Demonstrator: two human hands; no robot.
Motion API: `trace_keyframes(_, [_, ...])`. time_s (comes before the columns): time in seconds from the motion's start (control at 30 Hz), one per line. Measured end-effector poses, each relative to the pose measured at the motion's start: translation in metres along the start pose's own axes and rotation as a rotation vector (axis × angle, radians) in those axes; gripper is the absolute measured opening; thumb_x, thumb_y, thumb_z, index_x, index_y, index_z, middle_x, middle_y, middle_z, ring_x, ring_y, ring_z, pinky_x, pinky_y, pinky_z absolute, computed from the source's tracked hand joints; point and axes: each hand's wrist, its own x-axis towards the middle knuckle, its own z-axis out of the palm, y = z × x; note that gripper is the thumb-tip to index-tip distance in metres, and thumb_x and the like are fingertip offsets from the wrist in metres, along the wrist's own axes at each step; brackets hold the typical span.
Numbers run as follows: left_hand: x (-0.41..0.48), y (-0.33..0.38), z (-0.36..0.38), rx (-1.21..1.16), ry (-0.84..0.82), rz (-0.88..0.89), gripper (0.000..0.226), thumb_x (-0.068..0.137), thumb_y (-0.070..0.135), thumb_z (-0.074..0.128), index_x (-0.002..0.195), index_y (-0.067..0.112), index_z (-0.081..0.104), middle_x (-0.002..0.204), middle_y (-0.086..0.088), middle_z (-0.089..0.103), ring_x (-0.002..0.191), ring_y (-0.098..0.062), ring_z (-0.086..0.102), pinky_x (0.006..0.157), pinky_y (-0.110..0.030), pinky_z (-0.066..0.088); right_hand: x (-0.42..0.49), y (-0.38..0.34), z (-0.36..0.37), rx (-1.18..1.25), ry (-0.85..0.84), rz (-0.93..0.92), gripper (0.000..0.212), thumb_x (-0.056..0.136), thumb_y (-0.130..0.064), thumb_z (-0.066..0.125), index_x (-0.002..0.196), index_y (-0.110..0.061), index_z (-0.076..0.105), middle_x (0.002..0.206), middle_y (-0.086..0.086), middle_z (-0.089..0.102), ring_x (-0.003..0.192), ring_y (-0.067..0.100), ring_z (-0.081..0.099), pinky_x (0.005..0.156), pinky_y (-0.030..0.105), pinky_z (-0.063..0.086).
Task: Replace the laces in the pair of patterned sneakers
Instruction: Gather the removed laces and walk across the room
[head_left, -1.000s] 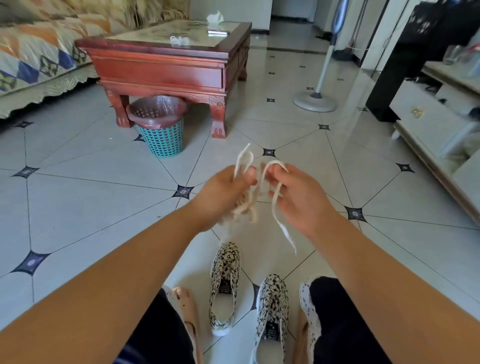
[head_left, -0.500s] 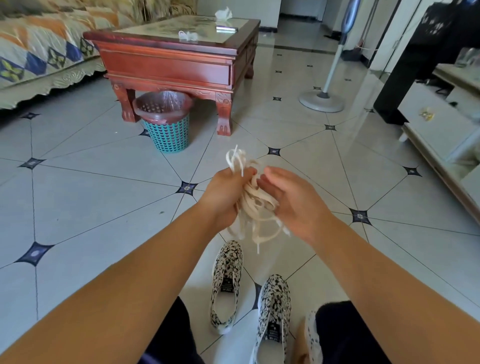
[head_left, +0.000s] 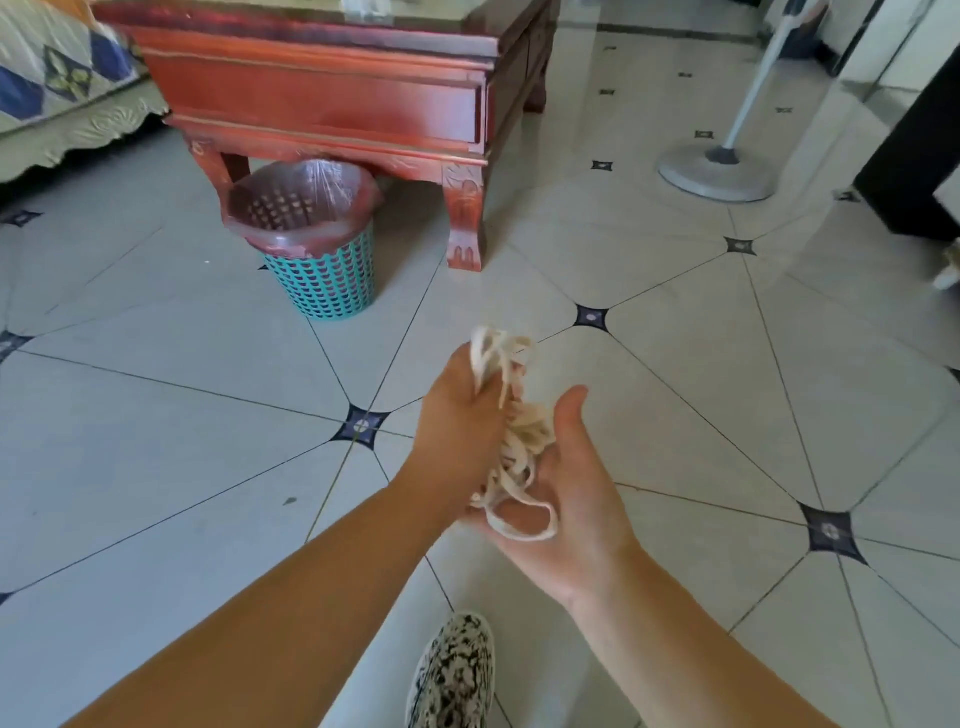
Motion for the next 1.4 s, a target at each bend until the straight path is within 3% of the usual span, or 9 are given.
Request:
trace_keyframes(0.1, [0.008, 0.005, 0.0, 0.349, -0.038, 0.055, 0.014, 0.092, 0.016, 0.048, 0.096, 0.026, 0.057, 0.095, 0.001, 0.064, 0.088, -0.016, 0.063, 0.079, -0.037, 0.052, 0.023, -0.016, 0.017, 0.064, 0.114, -0.013, 0.054, 0.077, -0.062, 0.042, 0.107, -0.021, 0.061, 0.092, 0.0, 0.066, 0.091, 0.014, 0.063, 0.075, 0.027, 0.05])
trace_keyframes(0.27, [0.004, 0.042, -0.023, 0.792, -0.233, 0.175, 0.033, 0.086, 0.016, 0.043, 0.115, 0.024, 0.056, 0.115, 0.005, 0.055, 0.108, -0.013, 0.051, 0.094, -0.032, 0.043, 0.023, -0.044, 0.058, 0.095, 0.246, 0.097, 0.056, 0.08, -0.057, 0.06, 0.114, -0.014, 0.051, 0.108, 0.016, 0.048, 0.121, 0.026, 0.048, 0.108, 0.04, 0.033])
trace_keyframes(0.4, [-0.019, 0.107, -0.046, 0.648, -0.239, 0.068, 0.034, 0.088, 0.023, 0.049, 0.121, 0.027, 0.052, 0.117, 0.012, 0.052, 0.113, -0.009, 0.047, 0.099, -0.03, 0.04, -0.001, -0.084, 0.116, -0.037, 0.339, 0.147, 0.021, 0.078, -0.017, 0.065, 0.088, -0.001, 0.057, 0.073, 0.013, 0.053, 0.066, 0.021, 0.06, 0.053, 0.024, 0.053])
trace_keyframes(0.53, [-0.046, 0.192, -0.084, 0.442, -0.199, -0.099, 0.039, 0.081, 0.027, 0.065, 0.111, 0.043, 0.045, 0.111, 0.022, 0.044, 0.101, 0.005, 0.048, 0.09, -0.014, 0.043, -0.028, -0.135, 0.189, -0.348, 0.416, 0.102, 0.029, 0.08, 0.015, 0.046, 0.058, -0.004, 0.042, 0.055, 0.004, 0.048, 0.05, 0.013, 0.059, 0.045, 0.019, 0.049])
trace_keyframes(0.77, [-0.076, 0.322, -0.179, 0.468, -0.053, -0.138, 0.025, 0.088, 0.018, 0.057, 0.111, 0.027, 0.057, 0.099, 0.02, 0.05, 0.086, 0.013, 0.047, 0.078, -0.008, 0.04, -0.065, -0.189, 0.324, -0.738, 0.592, 0.113, 0.023, 0.075, 0.009, 0.053, 0.063, -0.011, 0.055, 0.063, 0.003, 0.049, 0.063, 0.017, 0.045, 0.069, 0.031, 0.039])
trace_keyframes(0.9, [-0.076, 0.371, -0.228, 0.427, -0.021, -0.125, 0.023, 0.088, 0.015, 0.057, 0.105, 0.029, 0.056, 0.1, 0.016, 0.053, 0.086, 0.009, 0.05, 0.081, -0.017, 0.044, -0.063, -0.198, 0.398, -0.959, 0.56, 0.111, 0.004, 0.074, -0.009, 0.061, 0.074, -0.005, 0.062, 0.066, 0.008, 0.05, 0.065, 0.02, 0.044, 0.064, 0.034, 0.038])
trace_keyframes(1.0, [-0.064, 0.396, -0.26, 0.386, 0.029, -0.09, 0.022, 0.088, 0.013, 0.057, 0.1, 0.032, 0.053, 0.099, 0.013, 0.055, 0.085, 0.006, 0.052, 0.079, -0.016, 0.047, -0.047, -0.206, 0.437, -1.011, 0.527, 0.067, 0.014, 0.079, -0.008, 0.058, 0.084, 0.005, 0.061, 0.066, 0.011, 0.048, 0.064, 0.02, 0.043, 0.059, 0.031, 0.039])
trace_keyframes(1.17, [-0.04, 0.413, -0.295, 0.37, 0.083, -0.08, 0.02, 0.088, 0.014, 0.057, 0.102, 0.029, 0.055, 0.096, 0.015, 0.054, 0.085, 0.004, 0.053, 0.068, -0.002, 0.038, -0.012, -0.221, 0.469, -1.091, 0.478, 0.037, 0.015, 0.07, -0.022, 0.059, 0.059, -0.014, 0.052, 0.057, 0.007, 0.041, 0.059, 0.018, 0.039, 0.06, 0.031, 0.035])
trace_keyframes(1.4, [0.024, 0.41, -0.31, 0.406, 0.163, -0.129, 0.022, 0.088, 0.012, 0.057, 0.102, 0.029, 0.055, 0.097, 0.015, 0.055, 0.089, -0.001, 0.054, 0.081, -0.02, 0.044, 0.071, -0.251, 0.46, -1.134, 0.414, 0.053, 0.018, 0.08, -0.014, 0.058, 0.063, -0.013, 0.053, 0.056, 0.003, 0.044, 0.058, 0.019, 0.041, 0.058, 0.031, 0.036])
